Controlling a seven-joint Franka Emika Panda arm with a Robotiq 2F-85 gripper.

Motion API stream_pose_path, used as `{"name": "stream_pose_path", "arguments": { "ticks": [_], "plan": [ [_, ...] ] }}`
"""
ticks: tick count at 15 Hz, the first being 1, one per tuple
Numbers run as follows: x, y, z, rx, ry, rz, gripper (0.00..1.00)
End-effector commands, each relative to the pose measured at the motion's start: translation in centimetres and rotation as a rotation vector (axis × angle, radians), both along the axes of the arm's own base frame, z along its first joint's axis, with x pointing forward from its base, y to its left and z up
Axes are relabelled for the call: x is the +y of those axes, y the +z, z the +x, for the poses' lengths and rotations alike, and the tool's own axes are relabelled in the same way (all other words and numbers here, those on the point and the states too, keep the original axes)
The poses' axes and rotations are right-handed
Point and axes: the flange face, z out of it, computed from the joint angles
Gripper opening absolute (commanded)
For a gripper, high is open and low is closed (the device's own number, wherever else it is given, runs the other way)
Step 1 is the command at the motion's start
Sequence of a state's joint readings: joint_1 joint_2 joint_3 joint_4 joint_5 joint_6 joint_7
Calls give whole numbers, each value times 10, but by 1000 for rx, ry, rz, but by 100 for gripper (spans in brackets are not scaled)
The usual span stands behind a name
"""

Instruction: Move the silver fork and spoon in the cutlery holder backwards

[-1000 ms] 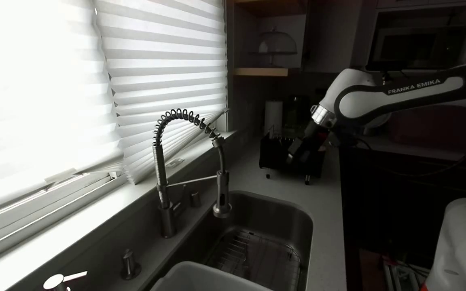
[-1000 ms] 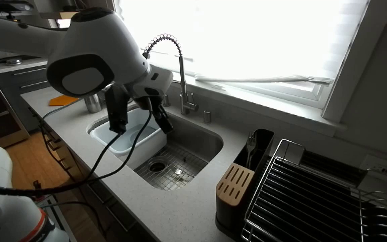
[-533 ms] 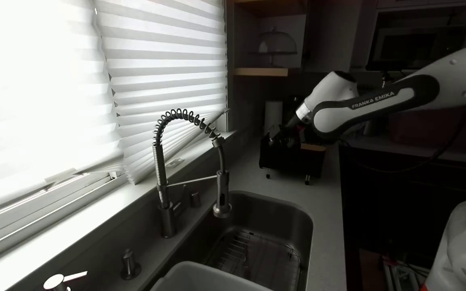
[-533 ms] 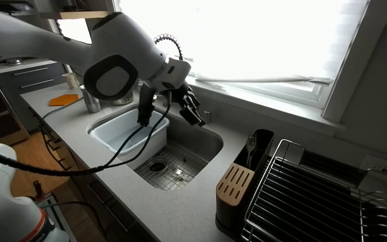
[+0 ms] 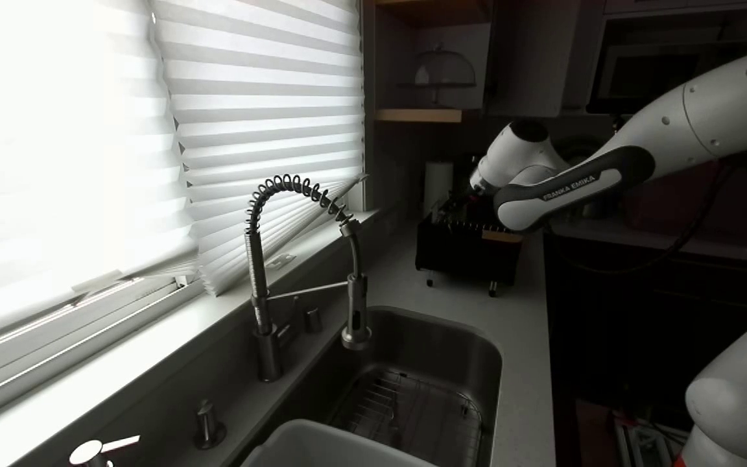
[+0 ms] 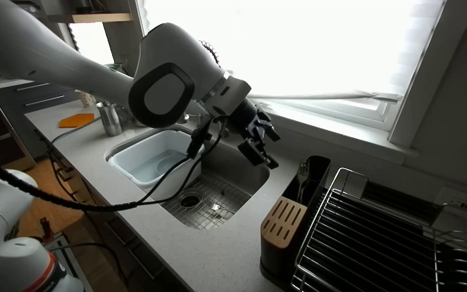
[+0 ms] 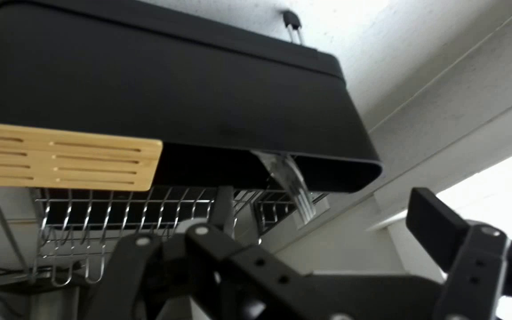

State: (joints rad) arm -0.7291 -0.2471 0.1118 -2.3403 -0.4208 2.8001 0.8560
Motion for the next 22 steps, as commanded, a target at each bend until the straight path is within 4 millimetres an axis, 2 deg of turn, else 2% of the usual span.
{"name": "stream_pose_path", "arguments": {
  "ticks": [1, 8, 15, 17, 19, 20, 21, 22],
  "plan": [
    [-15, -1, 13, 6, -100, -34, 100],
    [-15, -16, 44, 58, -75, -70, 100],
    [-38, -24, 62, 110, -121, -87, 98],
    [-42, -28, 66, 124, -130, -84, 89],
    [-44, -30, 71, 133, -132, -79, 71],
    [-46, -31, 73, 135, -132, -78, 66],
    [-46, -31, 75, 136, -133, -77, 66],
    [-47, -32, 76, 137, -135, -78, 56]
  ]
}}
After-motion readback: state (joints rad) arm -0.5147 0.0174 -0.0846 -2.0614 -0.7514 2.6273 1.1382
